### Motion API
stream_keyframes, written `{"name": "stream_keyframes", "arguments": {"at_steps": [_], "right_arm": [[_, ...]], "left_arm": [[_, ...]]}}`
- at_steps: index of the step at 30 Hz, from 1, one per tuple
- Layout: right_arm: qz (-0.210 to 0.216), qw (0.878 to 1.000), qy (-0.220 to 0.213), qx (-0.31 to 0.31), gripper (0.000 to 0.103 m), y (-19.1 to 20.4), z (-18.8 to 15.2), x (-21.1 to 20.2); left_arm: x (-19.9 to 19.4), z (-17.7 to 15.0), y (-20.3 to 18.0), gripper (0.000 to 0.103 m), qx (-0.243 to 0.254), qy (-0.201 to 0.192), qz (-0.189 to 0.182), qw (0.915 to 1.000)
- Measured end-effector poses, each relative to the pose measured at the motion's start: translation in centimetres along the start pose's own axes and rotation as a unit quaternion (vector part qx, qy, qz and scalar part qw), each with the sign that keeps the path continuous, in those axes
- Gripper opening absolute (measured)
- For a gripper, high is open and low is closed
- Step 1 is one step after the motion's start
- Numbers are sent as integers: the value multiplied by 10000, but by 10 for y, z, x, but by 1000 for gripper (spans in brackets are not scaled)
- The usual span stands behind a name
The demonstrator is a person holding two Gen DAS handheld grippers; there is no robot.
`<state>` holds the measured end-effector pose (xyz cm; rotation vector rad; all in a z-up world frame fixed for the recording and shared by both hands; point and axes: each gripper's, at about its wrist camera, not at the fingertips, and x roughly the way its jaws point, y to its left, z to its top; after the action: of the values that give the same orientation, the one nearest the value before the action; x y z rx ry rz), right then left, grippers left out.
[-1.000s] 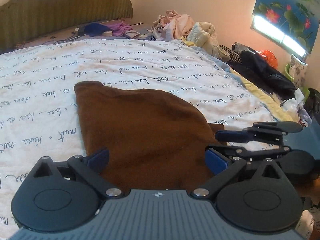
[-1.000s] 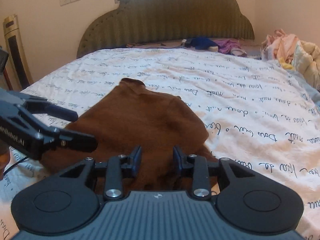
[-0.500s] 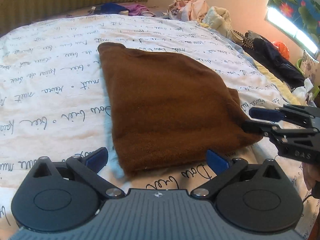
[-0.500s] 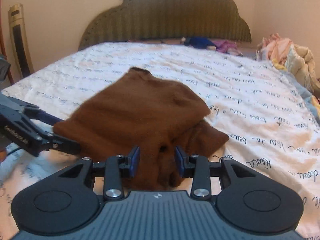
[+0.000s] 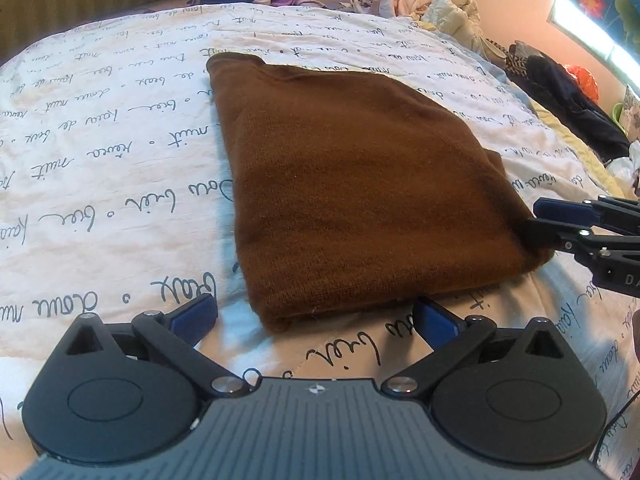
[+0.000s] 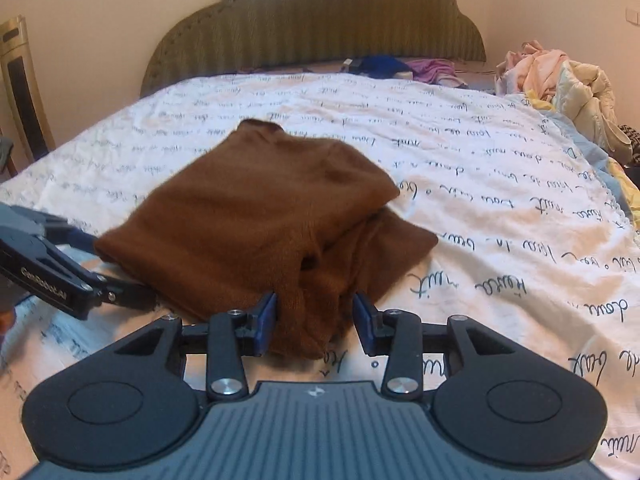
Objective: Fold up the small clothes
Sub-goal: 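Close both grippers on the folded sweater edge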
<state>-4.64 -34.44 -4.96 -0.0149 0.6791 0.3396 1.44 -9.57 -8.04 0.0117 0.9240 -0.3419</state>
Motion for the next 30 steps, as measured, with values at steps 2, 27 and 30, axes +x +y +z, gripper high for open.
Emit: {"name": "stream_keyframes", "arguments": {"at_steps": [2, 27, 30], "right_arm": [[30, 10000, -80, 13, 40, 2, 3, 3], [1801, 9313, 312, 3150, 85, -117, 15, 81], [1880, 9395, 557, 2810, 85, -96, 27, 96]], "left_arm": [[2, 1, -1, 103, 13, 31, 31, 10000], [84, 87, 123, 103, -2821, 598, -2994, 9095], [93, 88, 120, 100, -2981, 534, -3310, 8937]]}}
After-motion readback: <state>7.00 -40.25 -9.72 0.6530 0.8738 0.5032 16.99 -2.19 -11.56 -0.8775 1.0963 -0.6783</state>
